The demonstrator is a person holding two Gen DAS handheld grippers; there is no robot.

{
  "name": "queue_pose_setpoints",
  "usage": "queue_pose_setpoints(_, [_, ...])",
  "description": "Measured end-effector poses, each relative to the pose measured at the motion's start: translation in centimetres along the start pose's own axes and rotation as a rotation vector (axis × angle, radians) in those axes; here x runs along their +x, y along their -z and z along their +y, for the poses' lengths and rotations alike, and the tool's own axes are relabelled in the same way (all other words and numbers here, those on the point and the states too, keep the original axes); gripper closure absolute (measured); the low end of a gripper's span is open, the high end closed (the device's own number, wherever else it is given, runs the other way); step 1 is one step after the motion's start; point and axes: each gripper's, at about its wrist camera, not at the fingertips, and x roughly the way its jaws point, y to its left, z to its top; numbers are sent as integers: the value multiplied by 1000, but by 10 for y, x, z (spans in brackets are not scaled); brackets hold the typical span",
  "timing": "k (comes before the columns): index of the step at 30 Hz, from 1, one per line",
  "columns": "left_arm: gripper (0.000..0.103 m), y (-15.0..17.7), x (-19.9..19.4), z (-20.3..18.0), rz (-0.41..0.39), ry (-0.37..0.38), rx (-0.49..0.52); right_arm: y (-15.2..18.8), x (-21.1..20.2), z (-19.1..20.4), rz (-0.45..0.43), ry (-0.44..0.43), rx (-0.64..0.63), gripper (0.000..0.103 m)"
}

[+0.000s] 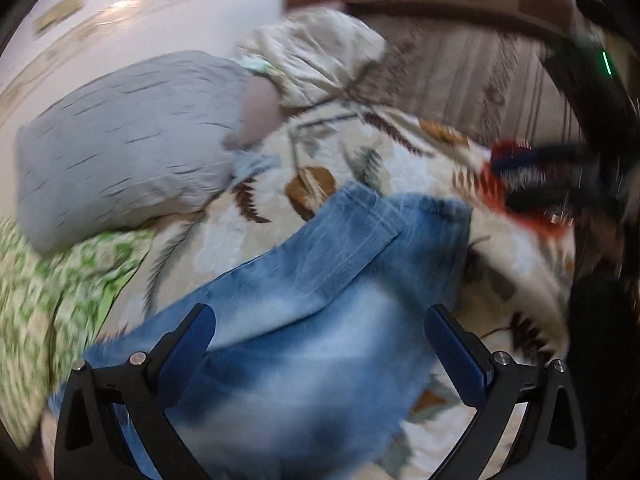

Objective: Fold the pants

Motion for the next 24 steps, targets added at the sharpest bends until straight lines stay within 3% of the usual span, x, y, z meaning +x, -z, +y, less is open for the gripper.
queue_pose_setpoints(3, [0, -2, 36, 9, 55, 3, 24, -32, 24, -15, 34, -74, 6, 7])
queue_pose_setpoints(6, [1, 1, 59, 20, 77, 1, 11, -61, 63, -31, 105, -95, 34, 22])
queue_pose_setpoints(8, [9, 2, 70, 22, 75, 3, 31, -76, 98, -45, 179, -107, 70, 37])
queue_pose_setpoints(11, [17, 5, 89, 22, 106, 28, 79, -86, 135, -54, 262, -138, 94, 44])
queue_pose_setpoints(16, [17, 13, 113, 20, 159, 3, 198, -91, 164, -51, 328, -150, 59, 44])
queue_pose_setpoints(17, [21, 13, 116, 22, 165, -4, 202, -91, 167, -49, 338, -153, 56, 48])
queue_pose_setpoints(18, [26, 14, 118, 25, 168, -1, 189, -92, 170, -48, 348, -165, 53, 53])
queue_pose_setpoints(20, [68, 15, 121, 31, 172, 14, 157, -92, 175, -47, 368, -172, 45, 76])
queue_pose_setpoints(21, [76, 15, 122, 34, 180, 23, 137, -93, 179, -45, 378, -170, 37, 80])
queue_pose_setpoints(22, [82, 16, 123, 35, 183, 28, 127, -92, 179, -44, 383, -169, 26, 93])
queue_pose_setpoints(23, [93, 18, 121, 34, 180, 32, 130, -91, 180, -43, 384, -163, 19, 96])
queue_pose_setpoints(24, [96, 18, 118, 33, 173, 33, 134, -91, 180, -41, 379, -162, 17, 97])
